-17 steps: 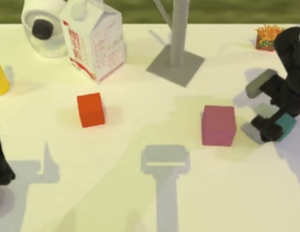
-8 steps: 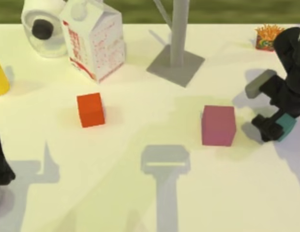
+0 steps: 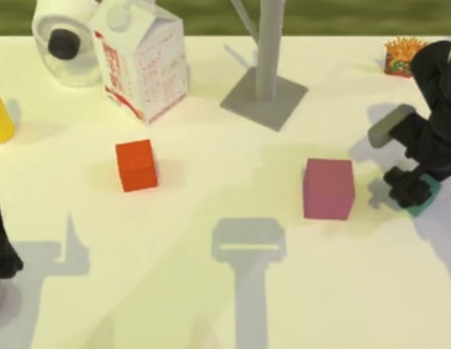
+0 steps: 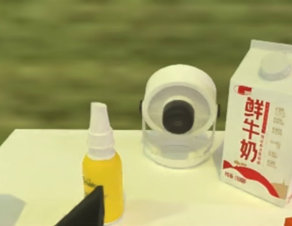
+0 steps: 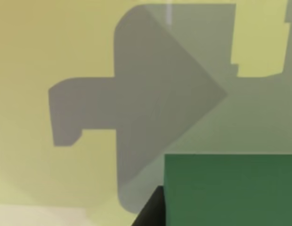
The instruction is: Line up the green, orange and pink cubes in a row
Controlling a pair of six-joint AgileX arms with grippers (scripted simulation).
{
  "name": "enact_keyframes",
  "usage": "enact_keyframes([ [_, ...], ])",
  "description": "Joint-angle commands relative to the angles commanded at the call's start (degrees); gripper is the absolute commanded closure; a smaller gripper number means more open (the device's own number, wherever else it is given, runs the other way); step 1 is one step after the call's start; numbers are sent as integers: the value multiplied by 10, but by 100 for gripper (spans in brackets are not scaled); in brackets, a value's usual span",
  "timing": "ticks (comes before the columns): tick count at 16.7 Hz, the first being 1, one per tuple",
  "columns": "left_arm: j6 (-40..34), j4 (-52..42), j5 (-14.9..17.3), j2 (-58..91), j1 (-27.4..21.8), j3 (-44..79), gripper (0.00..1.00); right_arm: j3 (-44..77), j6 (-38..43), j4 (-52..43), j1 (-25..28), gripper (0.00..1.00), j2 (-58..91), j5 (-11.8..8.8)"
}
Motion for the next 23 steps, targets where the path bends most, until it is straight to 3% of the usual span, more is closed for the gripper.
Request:
enact_keyframes([
  [8,0,0,0,0,0,0,0,11,5,-23,1,100,-24,-8],
  [15,0,0,0,0,0,0,0,80,5,-146,5,100,-76,-8],
  [23,0,0,0,0,0,0,0,77,45,-148,22,100,-80,-8],
])
